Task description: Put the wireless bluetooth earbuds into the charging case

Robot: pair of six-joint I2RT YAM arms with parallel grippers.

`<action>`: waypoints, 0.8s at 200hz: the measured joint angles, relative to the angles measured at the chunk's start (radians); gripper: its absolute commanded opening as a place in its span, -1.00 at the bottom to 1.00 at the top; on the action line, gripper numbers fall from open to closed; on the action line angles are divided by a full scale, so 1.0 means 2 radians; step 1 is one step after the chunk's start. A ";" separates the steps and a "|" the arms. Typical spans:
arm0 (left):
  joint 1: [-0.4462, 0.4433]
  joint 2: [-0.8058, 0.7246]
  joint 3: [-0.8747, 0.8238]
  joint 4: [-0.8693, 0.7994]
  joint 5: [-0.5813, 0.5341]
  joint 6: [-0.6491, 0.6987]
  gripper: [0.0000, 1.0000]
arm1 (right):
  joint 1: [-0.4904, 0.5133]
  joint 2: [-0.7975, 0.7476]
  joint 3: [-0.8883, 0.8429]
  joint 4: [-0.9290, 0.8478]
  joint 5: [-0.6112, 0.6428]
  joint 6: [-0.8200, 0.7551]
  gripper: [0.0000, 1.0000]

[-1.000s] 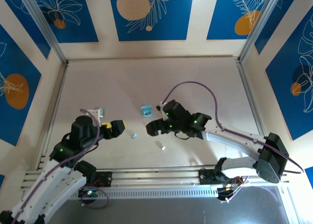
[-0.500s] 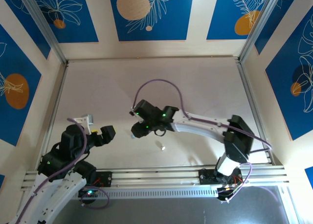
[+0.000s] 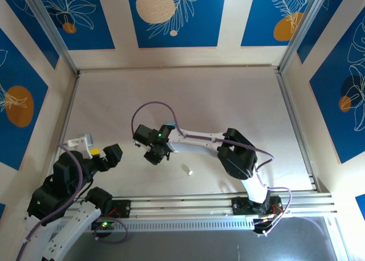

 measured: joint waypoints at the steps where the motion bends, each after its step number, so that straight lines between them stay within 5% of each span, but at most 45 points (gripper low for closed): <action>1: 0.000 0.000 0.000 0.000 0.000 0.000 0.99 | 0.000 0.001 0.002 -0.001 0.001 -0.001 -0.34; 160: 0.000 -0.008 0.023 -0.030 -0.025 0.014 0.99 | 0.041 0.113 0.121 -0.084 0.111 -0.057 -0.33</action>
